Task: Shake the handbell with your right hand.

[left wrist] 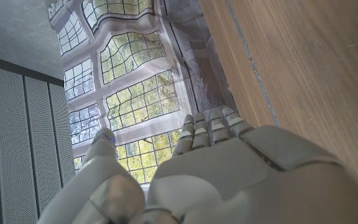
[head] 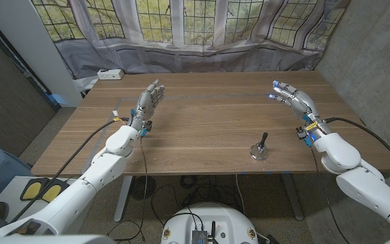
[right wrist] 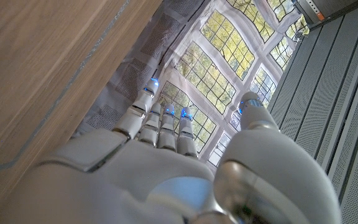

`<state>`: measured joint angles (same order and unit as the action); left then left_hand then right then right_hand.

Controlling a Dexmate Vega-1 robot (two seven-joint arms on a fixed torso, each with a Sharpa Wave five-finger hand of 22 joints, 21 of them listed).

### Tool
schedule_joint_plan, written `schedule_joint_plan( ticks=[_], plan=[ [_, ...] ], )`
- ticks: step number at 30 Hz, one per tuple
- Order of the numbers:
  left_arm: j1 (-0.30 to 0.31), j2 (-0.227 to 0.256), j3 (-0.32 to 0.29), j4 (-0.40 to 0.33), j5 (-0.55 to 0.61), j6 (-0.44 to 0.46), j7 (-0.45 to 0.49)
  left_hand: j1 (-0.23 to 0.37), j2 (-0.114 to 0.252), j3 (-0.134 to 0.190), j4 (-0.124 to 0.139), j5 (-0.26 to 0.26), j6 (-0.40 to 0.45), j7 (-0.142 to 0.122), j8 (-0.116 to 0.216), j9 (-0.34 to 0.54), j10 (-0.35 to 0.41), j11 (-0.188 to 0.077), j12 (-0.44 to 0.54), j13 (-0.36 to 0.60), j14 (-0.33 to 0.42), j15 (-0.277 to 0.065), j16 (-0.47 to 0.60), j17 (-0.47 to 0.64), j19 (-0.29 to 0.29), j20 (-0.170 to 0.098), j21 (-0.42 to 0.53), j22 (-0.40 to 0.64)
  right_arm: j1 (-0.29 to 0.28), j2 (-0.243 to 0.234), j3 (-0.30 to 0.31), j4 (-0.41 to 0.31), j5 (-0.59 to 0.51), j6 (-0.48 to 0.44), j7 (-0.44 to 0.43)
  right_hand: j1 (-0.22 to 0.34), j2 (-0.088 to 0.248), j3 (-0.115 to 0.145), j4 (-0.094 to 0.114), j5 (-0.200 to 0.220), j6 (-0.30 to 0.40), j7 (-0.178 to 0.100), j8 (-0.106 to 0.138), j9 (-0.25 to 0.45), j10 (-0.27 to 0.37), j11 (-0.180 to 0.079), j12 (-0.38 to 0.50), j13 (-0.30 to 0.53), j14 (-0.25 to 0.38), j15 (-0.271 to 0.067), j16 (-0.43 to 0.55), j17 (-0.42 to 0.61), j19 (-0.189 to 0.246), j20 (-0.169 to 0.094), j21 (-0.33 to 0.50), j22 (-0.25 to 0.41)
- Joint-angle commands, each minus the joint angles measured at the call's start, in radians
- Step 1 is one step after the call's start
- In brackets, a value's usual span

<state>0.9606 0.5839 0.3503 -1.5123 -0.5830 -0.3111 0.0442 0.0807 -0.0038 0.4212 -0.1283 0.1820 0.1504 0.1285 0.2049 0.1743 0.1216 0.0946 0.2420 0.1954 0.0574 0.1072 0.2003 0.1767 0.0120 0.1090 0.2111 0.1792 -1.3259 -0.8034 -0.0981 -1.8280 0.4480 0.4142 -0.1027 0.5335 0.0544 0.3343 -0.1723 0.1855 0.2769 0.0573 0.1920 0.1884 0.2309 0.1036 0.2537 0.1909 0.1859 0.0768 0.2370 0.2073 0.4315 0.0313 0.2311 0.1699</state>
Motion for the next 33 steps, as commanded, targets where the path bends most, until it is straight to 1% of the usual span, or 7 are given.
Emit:
schedule_joint_plan(
  ticks=[1, 7, 12, 17, 22, 28, 33],
  plan=[
    [0.002, -0.001, 0.008, -0.023, 0.015, 0.016, 0.022, 0.016, 0.001, 0.003, -0.004, -0.001, 0.012, -0.002, 0.004, 0.003, 0.010, 0.003, 0.009, 0.002, 0.008, 0.005, 0.007, 0.003, 0.009, 0.001, 0.001, 0.001, -0.093, -0.015, 0.067, -0.064, -0.033, 0.010, 0.001, 0.017, 0.001, 0.012, 0.000, 0.002, 0.003, 0.009, 0.006, 0.002, 0.002, 0.004, -0.005, 0.003, 0.015, -0.003, 0.006, 0.002, 0.009, 0.003, 0.003, 0.003],
    [0.018, -0.005, 0.007, -0.039, 0.016, 0.009, 0.032, 0.018, 0.002, 0.004, -0.005, -0.002, 0.019, -0.003, 0.004, 0.003, 0.015, 0.001, 0.009, 0.002, 0.016, 0.004, 0.008, 0.003, 0.013, 0.003, 0.002, 0.001, -0.143, -0.020, 0.106, -0.102, -0.064, -0.004, -0.002, 0.035, 0.001, 0.017, -0.003, 0.002, 0.004, 0.018, 0.005, 0.002, 0.013, 0.008, -0.004, 0.003, 0.030, -0.007, 0.009, 0.001, 0.027, -0.003, 0.005, 0.003],
    [0.026, 0.001, 0.008, -0.049, 0.017, 0.017, 0.036, 0.019, 0.003, 0.004, -0.005, -0.002, 0.026, -0.005, 0.004, 0.003, 0.021, -0.003, 0.009, 0.002, 0.019, 0.001, 0.007, 0.003, 0.014, 0.003, 0.001, 0.001, -0.171, -0.019, 0.133, -0.126, -0.089, -0.017, 0.000, 0.047, 0.001, 0.022, -0.005, 0.003, 0.002, 0.017, 0.004, 0.002, 0.016, 0.007, -0.004, 0.004, 0.037, -0.010, 0.009, 0.001, 0.032, -0.001, 0.004, 0.003],
    [0.032, 0.006, 0.004, -0.058, 0.021, 0.021, 0.044, 0.020, 0.003, 0.004, -0.005, -0.002, 0.030, -0.004, 0.004, 0.003, 0.024, 0.002, 0.010, 0.002, 0.022, 0.000, 0.006, 0.003, 0.015, 0.003, 0.001, 0.001, -0.195, -0.008, 0.155, -0.144, -0.114, -0.023, 0.000, 0.081, -0.006, 0.030, -0.009, 0.001, 0.020, 0.000, 0.009, 0.003, 0.042, -0.017, 0.000, 0.003, 0.062, -0.022, 0.012, -0.001, 0.050, 0.002, 0.003, 0.003],
    [0.039, 0.011, -0.001, -0.066, 0.025, 0.022, 0.052, 0.021, 0.004, 0.005, -0.006, -0.002, 0.033, -0.004, 0.003, 0.003, 0.026, 0.001, 0.009, 0.002, 0.024, 0.001, 0.006, 0.003, 0.016, 0.004, 0.000, 0.001, -0.226, 0.005, 0.177, -0.166, -0.141, -0.036, -0.004, 0.106, -0.013, 0.036, -0.014, 0.000, 0.023, -0.010, 0.009, 0.003, 0.050, -0.031, 0.001, 0.003, 0.068, -0.026, 0.010, -0.003, 0.056, 0.004, 0.001, 0.002],
    [0.038, 0.011, 0.003, -0.068, 0.027, 0.029, 0.051, 0.022, 0.004, 0.005, -0.006, -0.002, 0.037, -0.005, 0.002, 0.003, 0.027, -0.003, 0.008, 0.002, 0.027, 0.000, 0.005, 0.003, 0.019, 0.003, 0.000, 0.001, -0.267, 0.024, 0.200, -0.189, -0.154, -0.040, 0.005, 0.149, -0.024, 0.048, -0.020, 0.001, 0.025, -0.017, 0.009, 0.003, 0.055, -0.033, -0.001, 0.002, 0.078, -0.031, 0.007, -0.005, 0.062, 0.006, -0.003, 0.002],
    [0.037, 0.008, 0.007, -0.067, 0.030, 0.029, 0.052, 0.023, 0.005, 0.005, -0.006, -0.003, 0.040, -0.005, 0.002, 0.003, 0.029, -0.002, 0.007, 0.002, 0.028, 0.000, 0.004, 0.003, 0.020, 0.003, 0.000, 0.001, -0.293, 0.045, 0.221, -0.202, -0.167, -0.033, 0.009, 0.167, -0.030, 0.052, -0.020, 0.001, 0.029, -0.018, 0.010, 0.003, 0.060, -0.035, -0.001, 0.002, 0.082, -0.031, 0.006, -0.006, 0.066, 0.008, -0.005, 0.002]
  ],
)
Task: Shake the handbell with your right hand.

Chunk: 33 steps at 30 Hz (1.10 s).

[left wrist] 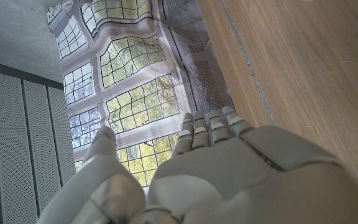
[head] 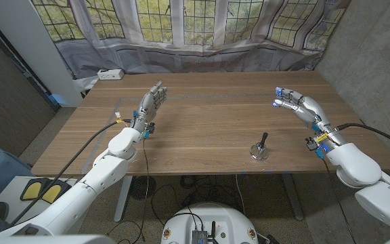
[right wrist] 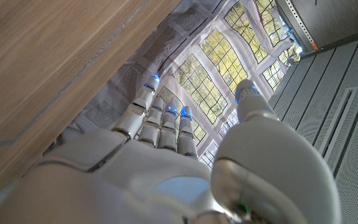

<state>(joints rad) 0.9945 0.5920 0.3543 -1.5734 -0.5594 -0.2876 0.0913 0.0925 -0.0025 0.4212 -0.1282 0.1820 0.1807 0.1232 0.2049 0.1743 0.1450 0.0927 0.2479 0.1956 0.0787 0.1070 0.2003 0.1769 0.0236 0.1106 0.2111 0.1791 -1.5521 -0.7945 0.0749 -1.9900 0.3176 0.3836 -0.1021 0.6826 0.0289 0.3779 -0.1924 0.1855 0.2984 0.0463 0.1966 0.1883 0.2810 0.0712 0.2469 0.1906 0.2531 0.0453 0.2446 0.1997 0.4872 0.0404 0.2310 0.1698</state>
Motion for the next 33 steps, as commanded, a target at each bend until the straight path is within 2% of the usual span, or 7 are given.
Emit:
schedule_joint_plan(
  ticks=[1, 5, 7, 10, 19, 24, 33],
  plan=[
    [0.004, 0.000, 0.003, -0.007, 0.008, 0.005, 0.007, 0.011, 0.003, 0.005, -0.007, -0.003, 0.010, 0.001, 0.002, 0.003, 0.006, -0.001, 0.001, 0.002, 0.007, 0.001, 0.003, 0.003, 0.008, 0.002, 0.000, 0.002, -0.071, 0.041, 0.052, -0.042, -0.042, -0.001, 0.008, 0.021, -0.006, 0.009, 0.000, 0.001, 0.008, -0.007, 0.005, 0.003, 0.010, -0.002, 0.006, 0.003, 0.016, 0.000, -0.002, 0.001, 0.011, -0.001, -0.005, 0.002],
    [0.008, 0.000, 0.003, -0.013, 0.015, 0.003, 0.015, 0.012, 0.004, 0.005, -0.007, -0.003, 0.015, 0.001, 0.002, 0.003, 0.010, 0.000, 0.001, 0.002, 0.009, 0.001, 0.003, 0.003, 0.010, 0.002, 0.000, 0.002, -0.096, 0.057, 0.073, -0.057, -0.063, 0.002, 0.008, 0.033, -0.012, 0.010, 0.004, 0.000, 0.012, 0.000, 0.006, 0.004, 0.016, 0.003, 0.007, 0.003, 0.019, 0.001, -0.003, 0.001, 0.013, -0.001, -0.007, 0.002],
    [0.012, -0.001, 0.002, -0.018, 0.016, 0.004, 0.022, 0.012, 0.004, 0.005, -0.007, -0.003, 0.016, 0.000, 0.001, 0.003, 0.011, 0.000, 0.001, 0.002, 0.012, 0.001, 0.003, 0.003, 0.010, 0.002, -0.001, 0.002, -0.108, 0.064, 0.085, -0.064, -0.075, 0.001, 0.009, 0.041, -0.016, 0.009, 0.009, -0.002, 0.021, 0.014, 0.008, 0.004, 0.027, 0.025, 0.009, 0.003, 0.028, 0.004, -0.002, 0.002, 0.017, 0.000, -0.008, 0.002],
    [0.016, -0.008, 0.003, -0.019, 0.017, 0.001, 0.030, 0.013, 0.004, 0.005, -0.007, -0.003, 0.021, 0.002, 0.002, 0.003, 0.015, 0.000, 0.002, 0.002, 0.015, 0.000, 0.004, 0.003, 0.012, 0.003, -0.001, 0.002, -0.122, 0.076, 0.099, -0.070, -0.086, 0.004, 0.014, 0.044, -0.019, 0.008, 0.012, -0.002, 0.025, 0.021, 0.008, 0.004, 0.030, 0.029, 0.009, 0.003, 0.031, 0.005, -0.002, 0.003, 0.023, 0.000, -0.007, 0.002],
    [0.012, -0.018, 0.017, -0.024, 0.030, 0.001, 0.034, 0.015, 0.006, 0.006, -0.008, -0.003, 0.034, 0.001, 0.002, 0.003, 0.031, 0.001, 0.005, 0.002, 0.026, -0.001, 0.004, 0.003, 0.021, 0.003, 0.001, 0.002, -0.160, 0.100, 0.136, -0.086, -0.107, 0.008, 0.045, 0.051, -0.016, 0.009, 0.018, -0.003, 0.025, 0.024, 0.006, 0.004, 0.024, 0.028, 0.005, 0.004, 0.038, 0.014, 0.000, 0.007, 0.025, 0.002, -0.010, 0.003],
    [0.017, -0.019, 0.016, -0.032, 0.035, 0.003, 0.044, 0.016, 0.006, 0.006, -0.008, -0.003, 0.036, 0.001, 0.002, 0.003, 0.031, 0.000, 0.004, 0.002, 0.026, -0.001, 0.003, 0.003, 0.024, 0.003, 0.001, 0.002, -0.185, 0.119, 0.165, -0.098, -0.124, 0.012, 0.057, 0.054, -0.009, 0.010, 0.024, -0.003, 0.036, 0.043, 0.008, 0.004, 0.021, 0.041, 0.003, 0.005, 0.048, 0.015, 0.006, 0.013, 0.036, 0.007, -0.009, 0.003],
    [0.029, -0.018, 0.016, -0.047, 0.042, 0.015, 0.064, 0.017, 0.007, 0.007, -0.008, -0.003, 0.039, -0.001, 0.000, 0.003, 0.031, 0.000, 0.002, 0.002, 0.031, -0.002, 0.003, 0.003, 0.026, 0.003, 0.001, 0.002, -0.223, 0.151, 0.210, -0.117, -0.183, 0.016, 0.073, 0.067, -0.007, 0.012, 0.023, -0.004, 0.046, 0.034, 0.009, 0.004, 0.040, 0.033, 0.009, 0.007, 0.055, 0.018, 0.009, 0.018, 0.042, 0.011, -0.011, 0.003]
  ],
)
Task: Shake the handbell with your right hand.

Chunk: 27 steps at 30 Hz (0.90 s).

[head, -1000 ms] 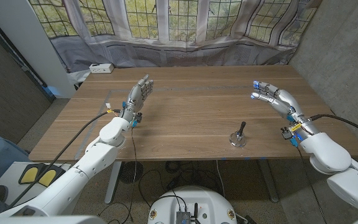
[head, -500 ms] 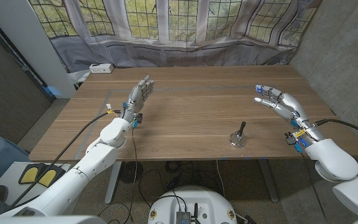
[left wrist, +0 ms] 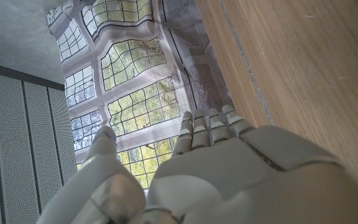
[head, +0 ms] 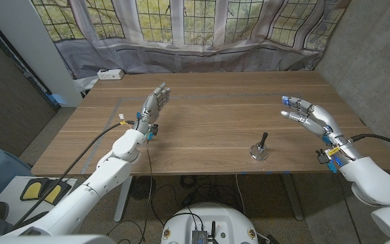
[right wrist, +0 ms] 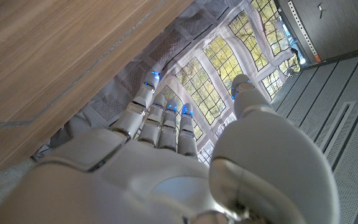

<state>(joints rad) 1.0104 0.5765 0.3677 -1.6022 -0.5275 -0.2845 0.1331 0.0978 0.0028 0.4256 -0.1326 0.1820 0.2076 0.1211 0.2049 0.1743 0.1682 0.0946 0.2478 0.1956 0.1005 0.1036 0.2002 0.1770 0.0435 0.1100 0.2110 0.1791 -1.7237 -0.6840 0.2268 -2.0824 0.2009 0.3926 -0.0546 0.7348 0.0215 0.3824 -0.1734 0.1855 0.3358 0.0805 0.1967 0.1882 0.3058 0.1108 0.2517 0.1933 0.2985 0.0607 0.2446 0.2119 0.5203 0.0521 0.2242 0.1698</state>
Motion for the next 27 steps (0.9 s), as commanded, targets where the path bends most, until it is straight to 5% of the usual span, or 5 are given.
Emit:
schedule_joint_plan(
  ticks=[1, 20, 27],
  plan=[
    [0.013, -0.002, 0.003, -0.021, 0.011, 0.015, 0.024, 0.013, 0.003, 0.003, -0.004, -0.004, 0.012, 0.000, -0.001, 0.004, 0.010, -0.004, 0.002, 0.002, 0.009, 0.001, 0.002, 0.003, 0.005, 0.004, 0.000, 0.002, -0.056, 0.042, 0.063, -0.026, -0.070, 0.007, 0.032, 0.017, 0.000, 0.007, 0.003, -0.004, 0.009, -0.001, 0.009, 0.004, 0.014, -0.010, 0.004, 0.004, 0.008, 0.003, 0.008, 0.006, 0.008, -0.001, -0.005, 0.003],
    [-0.001, -0.003, 0.015, -0.032, 0.020, 0.041, 0.026, 0.015, 0.004, 0.003, -0.004, -0.004, 0.029, 0.000, -0.002, 0.004, 0.028, -0.007, 0.003, 0.002, 0.029, -0.004, 0.004, 0.003, 0.014, 0.008, 0.000, 0.002, -0.105, 0.119, 0.132, -0.081, -0.220, 0.018, 0.063, 0.049, -0.001, 0.011, 0.002, -0.003, 0.014, -0.034, 0.005, 0.005, 0.016, -0.034, 0.004, 0.008, 0.002, 0.012, 0.004, 0.015, -0.003, 0.013, -0.016, 0.003],
    [-0.031, -0.010, 0.028, -0.009, 0.021, 0.044, 0.004, 0.015, 0.004, 0.003, -0.004, -0.004, 0.034, 0.000, -0.002, 0.004, 0.032, -0.007, 0.003, 0.002, 0.032, -0.003, 0.003, 0.003, 0.017, 0.011, 0.000, 0.002, -0.127, 0.151, 0.155, -0.137, -0.357, -0.010, 0.047, 0.057, 0.000, 0.011, 0.002, -0.003, 0.019, -0.041, 0.005, 0.006, 0.026, -0.039, 0.007, 0.009, 0.007, 0.008, 0.006, 0.017, 0.001, 0.015, -0.016, 0.003]
  ],
)
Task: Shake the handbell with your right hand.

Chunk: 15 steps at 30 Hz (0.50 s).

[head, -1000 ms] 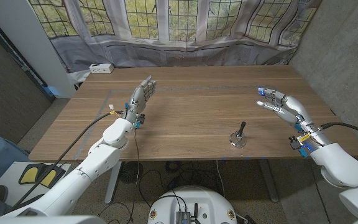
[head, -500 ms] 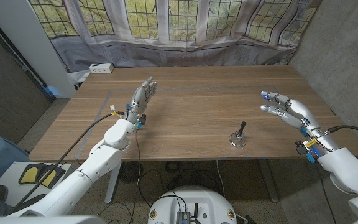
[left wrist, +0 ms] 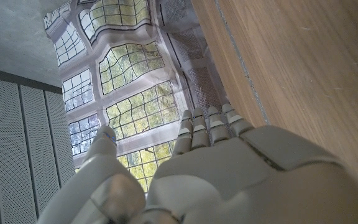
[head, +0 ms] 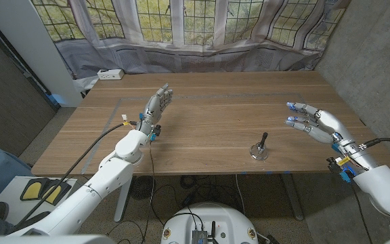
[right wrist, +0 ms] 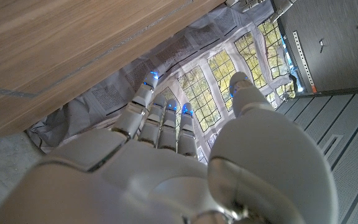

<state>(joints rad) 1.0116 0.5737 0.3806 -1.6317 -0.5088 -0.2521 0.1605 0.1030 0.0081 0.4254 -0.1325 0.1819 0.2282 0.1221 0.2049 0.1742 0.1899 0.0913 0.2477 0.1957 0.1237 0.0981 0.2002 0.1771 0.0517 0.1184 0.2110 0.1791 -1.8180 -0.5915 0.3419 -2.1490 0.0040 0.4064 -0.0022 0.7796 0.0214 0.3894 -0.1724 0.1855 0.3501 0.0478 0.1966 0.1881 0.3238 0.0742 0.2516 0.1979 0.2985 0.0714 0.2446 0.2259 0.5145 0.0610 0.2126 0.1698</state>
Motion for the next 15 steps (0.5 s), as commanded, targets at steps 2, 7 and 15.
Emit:
schedule_joint_plan(
  ticks=[2, 7, 15],
  plan=[
    [-0.038, -0.010, 0.018, 0.025, 0.002, 0.012, -0.029, 0.010, -0.001, 0.003, -0.004, -0.004, 0.014, -0.001, -0.002, 0.004, 0.011, -0.005, 0.003, 0.002, 0.010, 0.001, 0.003, 0.003, 0.009, 0.003, 0.000, 0.002, -0.037, 0.067, 0.046, -0.086, -0.188, -0.034, -0.005, 0.013, 0.000, 0.004, 0.001, -0.003, 0.004, -0.010, 0.005, 0.006, 0.008, -0.004, 0.007, 0.004, 0.009, -0.003, 0.007, 0.003, 0.007, 0.007, -0.005, 0.003],
    [-0.041, -0.013, 0.022, 0.032, 0.000, 0.009, -0.035, 0.011, -0.001, 0.003, -0.004, -0.004, 0.016, 0.000, -0.002, 0.004, 0.013, -0.008, 0.002, 0.002, 0.012, 0.001, 0.002, 0.003, 0.010, 0.004, 0.000, 0.002, -0.039, 0.082, 0.057, -0.110, -0.245, -0.047, -0.001, 0.020, -0.003, 0.004, 0.000, -0.003, 0.006, -0.017, 0.005, 0.006, 0.018, -0.013, 0.011, 0.005, 0.015, -0.006, 0.009, 0.004, 0.011, 0.007, -0.005, 0.003],
    [-0.030, -0.014, 0.017, 0.031, -0.003, -0.007, -0.030, 0.011, -0.001, 0.004, -0.004, -0.004, 0.018, -0.002, -0.004, 0.004, 0.017, -0.005, 0.002, 0.002, 0.015, 0.000, 0.002, 0.003, 0.010, 0.006, -0.001, 0.002, -0.033, 0.090, 0.068, -0.156, -0.341, -0.084, 0.016, 0.036, -0.009, 0.003, -0.001, -0.002, 0.007, -0.052, 0.003, 0.007, 0.040, -0.038, 0.018, 0.005, 0.030, -0.013, 0.013, 0.007, 0.022, 0.005, -0.003, 0.004]
  ],
)
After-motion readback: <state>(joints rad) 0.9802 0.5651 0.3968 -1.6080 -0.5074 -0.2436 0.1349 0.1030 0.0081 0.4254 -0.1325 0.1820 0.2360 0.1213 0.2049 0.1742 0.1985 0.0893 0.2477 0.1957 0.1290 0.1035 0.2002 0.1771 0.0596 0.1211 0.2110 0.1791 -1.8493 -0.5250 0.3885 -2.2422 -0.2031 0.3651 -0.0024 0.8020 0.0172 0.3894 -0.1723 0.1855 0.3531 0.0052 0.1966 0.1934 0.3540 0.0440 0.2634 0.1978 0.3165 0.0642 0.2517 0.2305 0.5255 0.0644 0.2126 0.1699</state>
